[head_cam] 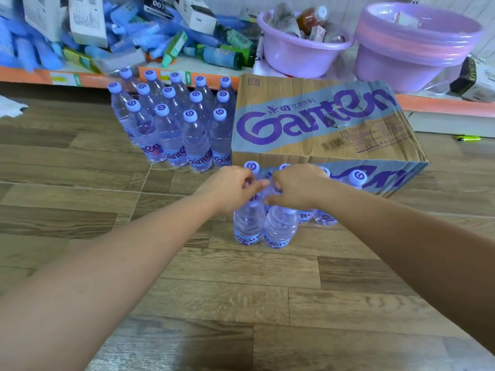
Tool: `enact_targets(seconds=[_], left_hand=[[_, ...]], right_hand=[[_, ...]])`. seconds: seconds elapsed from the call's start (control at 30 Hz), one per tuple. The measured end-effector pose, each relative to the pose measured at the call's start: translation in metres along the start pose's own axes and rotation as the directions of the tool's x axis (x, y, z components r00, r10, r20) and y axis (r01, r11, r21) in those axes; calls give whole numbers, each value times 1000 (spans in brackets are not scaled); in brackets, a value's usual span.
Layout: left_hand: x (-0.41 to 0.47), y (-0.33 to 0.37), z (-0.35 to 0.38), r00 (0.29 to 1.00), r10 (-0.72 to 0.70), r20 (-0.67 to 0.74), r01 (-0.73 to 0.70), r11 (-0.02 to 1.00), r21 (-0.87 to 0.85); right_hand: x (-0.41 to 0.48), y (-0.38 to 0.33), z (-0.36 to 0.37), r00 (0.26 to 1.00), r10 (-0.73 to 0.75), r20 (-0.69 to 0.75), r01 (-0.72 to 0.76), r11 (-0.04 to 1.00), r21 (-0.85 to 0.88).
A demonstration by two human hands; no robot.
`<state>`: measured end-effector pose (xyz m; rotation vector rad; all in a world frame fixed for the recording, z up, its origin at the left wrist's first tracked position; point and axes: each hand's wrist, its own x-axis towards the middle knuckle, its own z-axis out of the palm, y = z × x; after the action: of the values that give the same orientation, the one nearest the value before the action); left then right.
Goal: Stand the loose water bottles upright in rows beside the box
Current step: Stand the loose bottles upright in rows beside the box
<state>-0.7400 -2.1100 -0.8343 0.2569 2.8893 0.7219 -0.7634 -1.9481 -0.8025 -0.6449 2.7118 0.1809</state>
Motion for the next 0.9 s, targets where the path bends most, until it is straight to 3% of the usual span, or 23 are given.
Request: enact_targets(seconds=[0.1, 0.2, 0.3, 0.43, 0.57, 0.73, 0.9], left_hand=[[3, -17, -17, 986, -71, -153, 79, 996, 45], [13, -48, -33, 976, -140, -165, 169, 969, 180], [27, -72, -45, 975, -191, -114, 211, 955, 207], [51, -96, -56, 982, -158, -100, 176, 962, 207], [79, -117, -59, 989, -137, -60, 149, 942, 302], [107, -138, -58, 983, -184, -22, 182, 936, 302], [127, -143, -57, 977, -167, -134, 199, 937, 288]], right_hand=[[19, -6, -23, 971, 78, -225, -48, 990, 135], [48, -20, -31, 926, 44, -375, 17, 987, 158], [76, -34, -30, 941, -24, -338, 79, 986, 149], [122, -48, -24, 950, -137, -281, 153, 987, 38], [161, -51, -21, 959, -107, -262, 125, 990, 57], [195, -49, -25, 966, -65, -251, 82, 995, 59], [212, -54, -32, 944, -21, -328, 24, 1000, 5]])
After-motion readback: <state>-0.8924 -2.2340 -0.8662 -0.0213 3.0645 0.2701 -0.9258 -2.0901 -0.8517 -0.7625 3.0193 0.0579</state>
